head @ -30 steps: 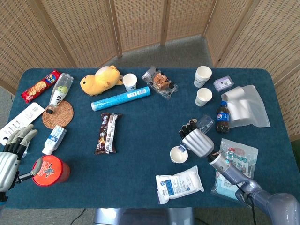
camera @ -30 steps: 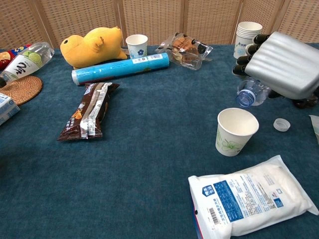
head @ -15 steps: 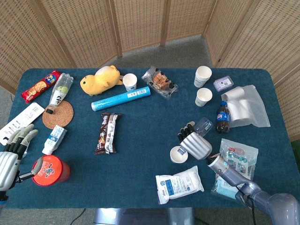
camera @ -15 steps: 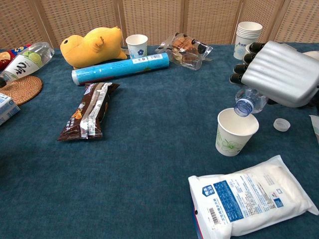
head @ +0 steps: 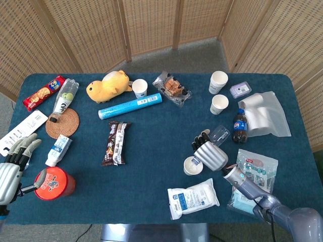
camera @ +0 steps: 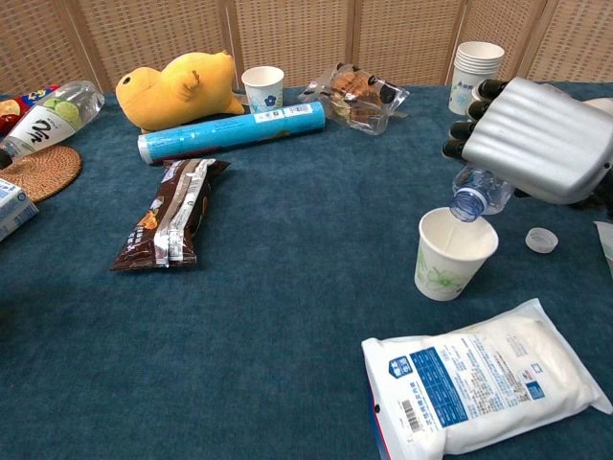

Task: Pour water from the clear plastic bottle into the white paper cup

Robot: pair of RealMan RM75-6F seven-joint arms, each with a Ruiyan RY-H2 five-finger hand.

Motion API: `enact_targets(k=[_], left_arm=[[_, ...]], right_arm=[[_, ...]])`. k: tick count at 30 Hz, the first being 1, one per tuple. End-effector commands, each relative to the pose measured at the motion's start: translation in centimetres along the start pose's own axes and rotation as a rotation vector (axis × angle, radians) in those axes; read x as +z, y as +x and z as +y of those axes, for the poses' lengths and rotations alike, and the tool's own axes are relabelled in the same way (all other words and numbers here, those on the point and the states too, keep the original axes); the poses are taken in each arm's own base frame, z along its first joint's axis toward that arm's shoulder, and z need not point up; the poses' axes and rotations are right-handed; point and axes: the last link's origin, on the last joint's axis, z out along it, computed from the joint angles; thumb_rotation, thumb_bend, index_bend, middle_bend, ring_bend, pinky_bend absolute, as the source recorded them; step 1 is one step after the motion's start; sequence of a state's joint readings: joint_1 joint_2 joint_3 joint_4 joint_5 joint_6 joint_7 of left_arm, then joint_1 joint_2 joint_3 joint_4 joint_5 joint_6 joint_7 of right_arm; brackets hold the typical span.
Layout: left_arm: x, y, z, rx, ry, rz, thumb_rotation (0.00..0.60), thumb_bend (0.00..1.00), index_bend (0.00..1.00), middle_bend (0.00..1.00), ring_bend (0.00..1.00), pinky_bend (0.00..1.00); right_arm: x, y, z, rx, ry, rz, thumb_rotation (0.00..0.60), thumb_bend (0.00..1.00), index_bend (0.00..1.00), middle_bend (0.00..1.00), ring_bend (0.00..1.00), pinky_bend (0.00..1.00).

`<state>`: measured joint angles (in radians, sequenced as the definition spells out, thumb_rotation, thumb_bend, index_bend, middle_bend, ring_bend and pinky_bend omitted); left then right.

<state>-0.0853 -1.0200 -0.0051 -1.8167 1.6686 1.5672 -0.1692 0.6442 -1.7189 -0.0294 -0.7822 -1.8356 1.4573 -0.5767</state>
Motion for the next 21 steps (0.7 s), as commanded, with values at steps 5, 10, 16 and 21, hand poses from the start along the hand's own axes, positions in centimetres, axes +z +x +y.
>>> enact_targets(k=[5,10,16,21], left_arm=[[0.12,-0.13,0.05,-0.003,-0.003,-0.002,0.231,0.47,0.07,0.06,0.00,0.00],[0.11,-0.12,-0.02,-0.003,-0.001,-0.002,0.231,0.46,0.08,0.06,0.00,0.00],[0.01,-0.10,-0.13,-0.003,0.003,0.000,0.232,0.46,0.08,0.06,0.00,0.00],[0.10,-0.17,-0.10,-0.005,0.000,0.000,0.228,0.46,0.07,0.06,0.00,0.00]], right_arm=[[0.08,0.33,0.31,-0.014,-0.004,0.011,0.600,0.24,0.60,0.63,0.58,0.44],[0.21,0.39,0.29,-0.020,0.001,0.007,0.600,0.24,0.60,0.63,0.58,0.44],[0.23,0.39,0.37,-0.026,0.004,0.002,0.600,0.24,0.60,0.63,0.58,0.44],[0.25,0.55,0.52,-0.013,-0.003,0.001,0.600,0.24,0.60,0.63,0.58,0.44]])
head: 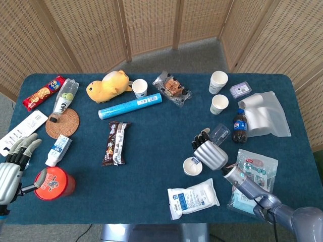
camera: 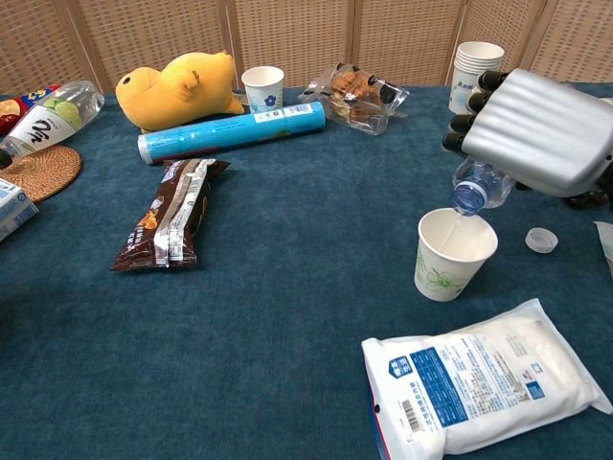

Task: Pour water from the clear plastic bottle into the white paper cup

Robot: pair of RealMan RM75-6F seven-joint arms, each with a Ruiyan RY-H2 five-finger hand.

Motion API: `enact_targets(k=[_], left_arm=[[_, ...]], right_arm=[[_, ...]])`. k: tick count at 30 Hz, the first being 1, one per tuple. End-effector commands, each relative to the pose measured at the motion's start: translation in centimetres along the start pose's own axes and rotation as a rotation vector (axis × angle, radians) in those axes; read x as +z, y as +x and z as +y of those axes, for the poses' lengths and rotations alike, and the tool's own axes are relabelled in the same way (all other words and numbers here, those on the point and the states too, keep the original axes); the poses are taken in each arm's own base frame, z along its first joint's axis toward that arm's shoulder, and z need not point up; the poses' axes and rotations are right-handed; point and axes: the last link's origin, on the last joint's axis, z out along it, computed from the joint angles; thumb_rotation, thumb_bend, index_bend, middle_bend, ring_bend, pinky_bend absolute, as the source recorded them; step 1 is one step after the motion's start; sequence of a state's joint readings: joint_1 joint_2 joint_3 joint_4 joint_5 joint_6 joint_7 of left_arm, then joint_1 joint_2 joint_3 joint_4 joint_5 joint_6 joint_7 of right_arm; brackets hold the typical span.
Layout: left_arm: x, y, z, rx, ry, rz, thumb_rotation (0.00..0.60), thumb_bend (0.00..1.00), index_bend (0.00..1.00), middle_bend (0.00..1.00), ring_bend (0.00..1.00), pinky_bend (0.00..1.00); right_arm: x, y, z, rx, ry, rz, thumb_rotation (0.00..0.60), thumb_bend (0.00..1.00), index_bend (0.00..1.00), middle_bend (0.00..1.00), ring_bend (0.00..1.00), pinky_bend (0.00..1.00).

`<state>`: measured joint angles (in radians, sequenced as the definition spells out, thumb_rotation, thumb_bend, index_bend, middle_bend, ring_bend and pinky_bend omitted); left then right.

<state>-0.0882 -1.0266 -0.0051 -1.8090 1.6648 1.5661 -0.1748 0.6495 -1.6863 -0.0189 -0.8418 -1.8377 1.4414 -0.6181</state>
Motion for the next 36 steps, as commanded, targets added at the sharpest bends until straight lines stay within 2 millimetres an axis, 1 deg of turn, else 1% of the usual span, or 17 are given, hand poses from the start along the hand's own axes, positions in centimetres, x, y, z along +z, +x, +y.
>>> enact_targets(k=[1,8,15,21,24,29,36], left_arm=[[0.0,0.0,0.0,-0.001,-0.001,0.000,0.228,0.46,0.07,0.06,0.00,0.00],[-0.1,0.0,0.0,-0.001,0.002,0.003,0.231,0.46,0.08,0.06,0.00,0.00],[-0.3,0.0,0.0,-0.001,0.002,0.004,0.232,0.46,0.07,0.05,0.00,0.00],[-0.3,-0.1,0.0,-0.005,0.003,0.003,0.230,0.46,0.07,0.05,0.00,0.00],[-0.2,-0.1,0.1,-0.007,0.002,0.003,0.233,0.47,0.07,0.05,0.00,0.00],[-0.1,-0.3,0.1,-0.007,0.003,0.000,0.230,0.46,0.07,0.05,0.00,0.00],[0.0,-0.3,0.1,-0.010,0.005,0.002,0.230,0.46,0.08,0.05,0.00,0.00]], right_arm=[[0.0,0.1,0.1,0.010,-0.006,-0.003,0.600,0.24,0.60,0.63,0.58,0.44],[0.2,0.3,0.4,0.072,-0.022,-0.020,0.600,0.24,0.60,0.63,0.58,0.44],[0.1,0.9,0.0,0.155,-0.029,-0.029,0.600,0.24,0.59,0.63,0.58,0.44],[0.0,1.6,-0.5,0.267,-0.035,-0.047,0.600,0.24,0.59,0.63,0.58,0.43],[0.0,1.8,-0.6,0.353,-0.044,-0.071,0.600,0.24,0.59,0.62,0.57,0.43],[0.2,2.0,-0.1,0.519,-0.094,-0.131,0.600,0.24,0.60,0.62,0.56,0.43],[0.8,2.0,1.5,0.647,-0.169,-0.151,0.600,0.24,0.60,0.62,0.55,0.40]])
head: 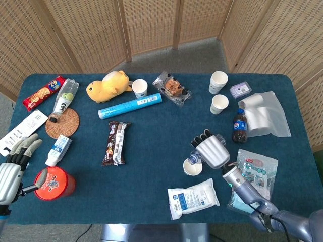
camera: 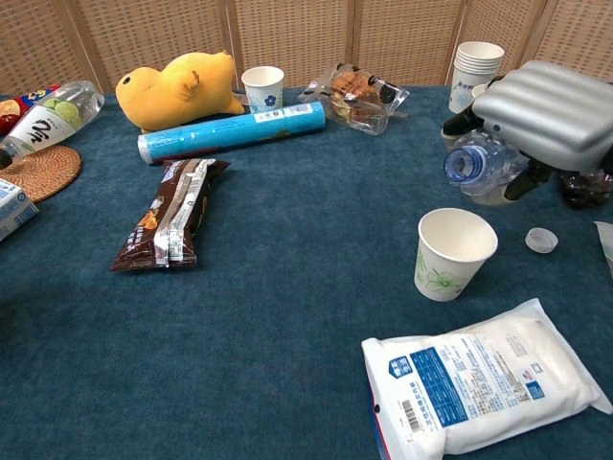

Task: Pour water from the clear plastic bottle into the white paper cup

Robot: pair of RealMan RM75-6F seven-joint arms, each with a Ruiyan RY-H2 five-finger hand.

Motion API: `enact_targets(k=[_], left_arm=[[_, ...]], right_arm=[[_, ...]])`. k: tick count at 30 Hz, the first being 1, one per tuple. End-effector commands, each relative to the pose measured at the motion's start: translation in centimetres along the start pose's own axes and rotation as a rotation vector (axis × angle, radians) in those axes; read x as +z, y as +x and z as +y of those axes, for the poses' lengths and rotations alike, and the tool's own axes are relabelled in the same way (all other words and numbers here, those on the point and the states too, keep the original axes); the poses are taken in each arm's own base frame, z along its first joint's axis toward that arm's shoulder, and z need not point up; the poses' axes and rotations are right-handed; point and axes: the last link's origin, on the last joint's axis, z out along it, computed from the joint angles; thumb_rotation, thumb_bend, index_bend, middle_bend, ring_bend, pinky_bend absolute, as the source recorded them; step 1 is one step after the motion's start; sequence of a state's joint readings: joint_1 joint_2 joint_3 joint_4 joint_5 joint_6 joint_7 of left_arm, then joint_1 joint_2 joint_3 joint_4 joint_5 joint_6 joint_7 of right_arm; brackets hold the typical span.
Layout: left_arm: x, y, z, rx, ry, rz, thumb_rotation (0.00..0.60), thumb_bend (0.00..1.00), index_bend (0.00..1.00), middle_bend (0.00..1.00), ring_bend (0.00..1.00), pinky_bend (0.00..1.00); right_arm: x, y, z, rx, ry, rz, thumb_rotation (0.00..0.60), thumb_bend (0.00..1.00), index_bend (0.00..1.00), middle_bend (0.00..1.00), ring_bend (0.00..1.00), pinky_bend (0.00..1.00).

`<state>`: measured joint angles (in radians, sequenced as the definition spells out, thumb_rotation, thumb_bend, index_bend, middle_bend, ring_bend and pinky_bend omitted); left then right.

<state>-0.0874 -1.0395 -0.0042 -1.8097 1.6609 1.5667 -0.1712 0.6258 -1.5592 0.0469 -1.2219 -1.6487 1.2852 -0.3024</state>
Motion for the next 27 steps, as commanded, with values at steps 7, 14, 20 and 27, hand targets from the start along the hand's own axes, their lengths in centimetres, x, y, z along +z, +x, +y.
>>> enact_targets(k=[7,14,20,27], left_arm=[[0.2,-0.2,0.0,-0.004,0.004,-0.009,0.229,0.46,0.07,0.05,0.00,0.00],[0.3,-0.4,0.0,-0.005,0.005,-0.019,0.229,0.46,0.08,0.05,0.00,0.00],[0.3,-0.4,0.1,-0.004,0.007,-0.021,0.228,0.46,0.07,0.05,0.00,0.00],[0.1,-0.5,0.1,-0.002,0.014,-0.028,0.230,0.46,0.07,0.05,0.00,0.00]], right_arm=[[1.3,1.4,2.1,0.231,-0.131,-0.007,0.600,0.24,0.60,0.62,0.54,0.39],[2.6,1.7,3.7,0.532,-0.252,-0.049,0.600,0.24,0.60,0.61,0.52,0.37],[3.7,1.7,4.7,0.719,-0.362,-0.057,0.600,0.24,0.60,0.61,0.51,0.37],[4.4,1.4,5.0,0.940,-0.461,-0.076,0.600,0.24,0.60,0.60,0.50,0.35]])
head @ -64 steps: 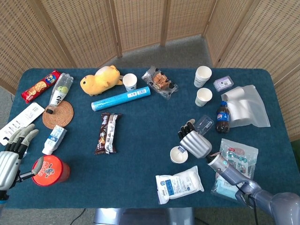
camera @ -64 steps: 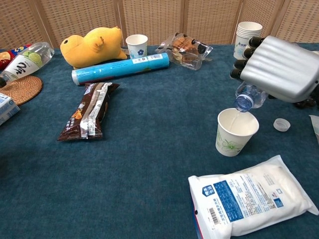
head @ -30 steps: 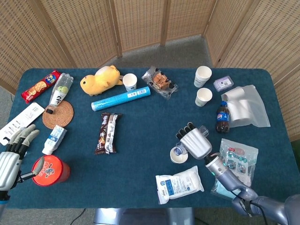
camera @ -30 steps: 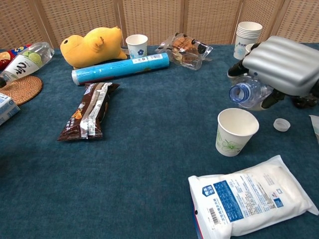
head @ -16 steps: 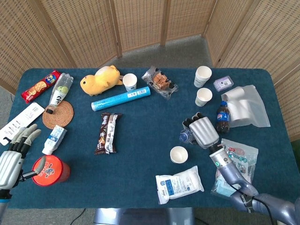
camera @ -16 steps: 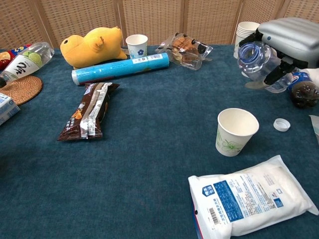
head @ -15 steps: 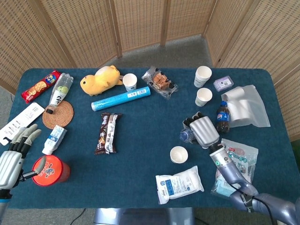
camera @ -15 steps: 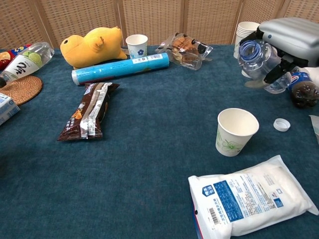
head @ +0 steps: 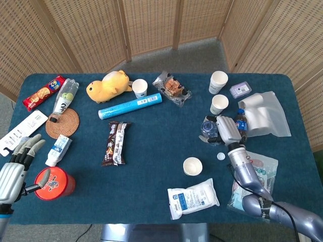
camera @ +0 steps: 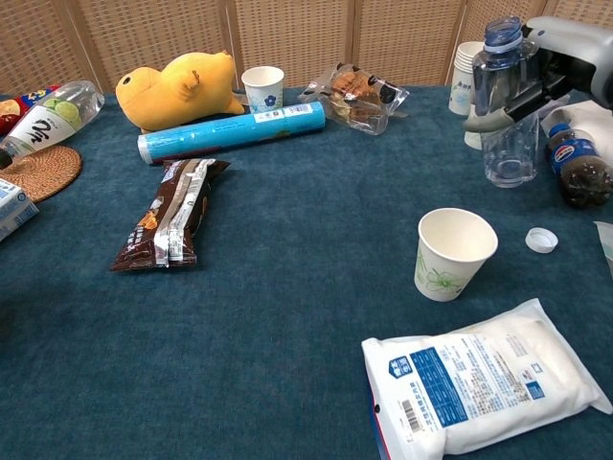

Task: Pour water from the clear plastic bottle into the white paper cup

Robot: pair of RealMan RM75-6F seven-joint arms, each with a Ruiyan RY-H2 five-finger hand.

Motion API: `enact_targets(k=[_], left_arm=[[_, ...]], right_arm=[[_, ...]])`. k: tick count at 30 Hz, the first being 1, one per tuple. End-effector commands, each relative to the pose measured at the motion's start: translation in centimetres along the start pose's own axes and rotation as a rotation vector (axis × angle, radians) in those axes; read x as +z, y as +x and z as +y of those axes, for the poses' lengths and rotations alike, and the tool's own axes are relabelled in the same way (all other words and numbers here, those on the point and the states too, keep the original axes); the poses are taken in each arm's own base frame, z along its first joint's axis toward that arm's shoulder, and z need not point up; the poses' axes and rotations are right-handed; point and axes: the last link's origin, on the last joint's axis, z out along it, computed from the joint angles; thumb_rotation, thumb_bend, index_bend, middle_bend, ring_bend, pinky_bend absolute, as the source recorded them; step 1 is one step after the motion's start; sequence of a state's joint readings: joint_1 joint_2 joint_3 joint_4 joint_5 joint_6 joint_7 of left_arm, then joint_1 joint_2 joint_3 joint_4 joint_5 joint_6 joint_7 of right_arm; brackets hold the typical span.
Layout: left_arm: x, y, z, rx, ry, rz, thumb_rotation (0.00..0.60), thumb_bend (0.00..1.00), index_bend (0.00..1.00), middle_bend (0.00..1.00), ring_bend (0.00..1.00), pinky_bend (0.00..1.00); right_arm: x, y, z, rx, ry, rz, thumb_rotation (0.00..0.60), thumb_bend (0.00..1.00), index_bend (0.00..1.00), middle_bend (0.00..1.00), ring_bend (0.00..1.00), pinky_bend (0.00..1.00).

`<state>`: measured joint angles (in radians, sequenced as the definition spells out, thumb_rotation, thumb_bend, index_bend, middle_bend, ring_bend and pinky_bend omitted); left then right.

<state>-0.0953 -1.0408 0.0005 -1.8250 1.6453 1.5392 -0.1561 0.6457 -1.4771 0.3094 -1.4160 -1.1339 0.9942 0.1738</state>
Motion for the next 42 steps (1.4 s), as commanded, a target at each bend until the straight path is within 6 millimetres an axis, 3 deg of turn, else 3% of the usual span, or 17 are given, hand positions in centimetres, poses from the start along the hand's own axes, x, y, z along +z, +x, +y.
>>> enact_targets(k=[1,12,42], left_arm=[[0.0,-0.1,0.0,0.000,0.000,-0.002,0.228,0.46,0.07,0.05,0.00,0.00],[-0.3,0.0,0.0,0.004,0.010,-0.005,0.231,0.46,0.07,0.05,0.00,0.00],[-0.9,0.6,-0.1,0.021,0.028,0.012,0.232,0.46,0.07,0.05,0.00,0.00]], right_arm=[[0.4,-0.1,-0.3,0.122,-0.041,-0.018,0.600,0.24,0.59,0.59,0.49,0.35],[1.1,-1.4,-0.1,0.301,-0.071,-0.050,0.600,0.24,0.60,0.59,0.49,0.29],[3.3,-4.3,3.1,0.427,-0.044,-0.100,0.600,0.24,0.56,0.47,0.37,0.09]])
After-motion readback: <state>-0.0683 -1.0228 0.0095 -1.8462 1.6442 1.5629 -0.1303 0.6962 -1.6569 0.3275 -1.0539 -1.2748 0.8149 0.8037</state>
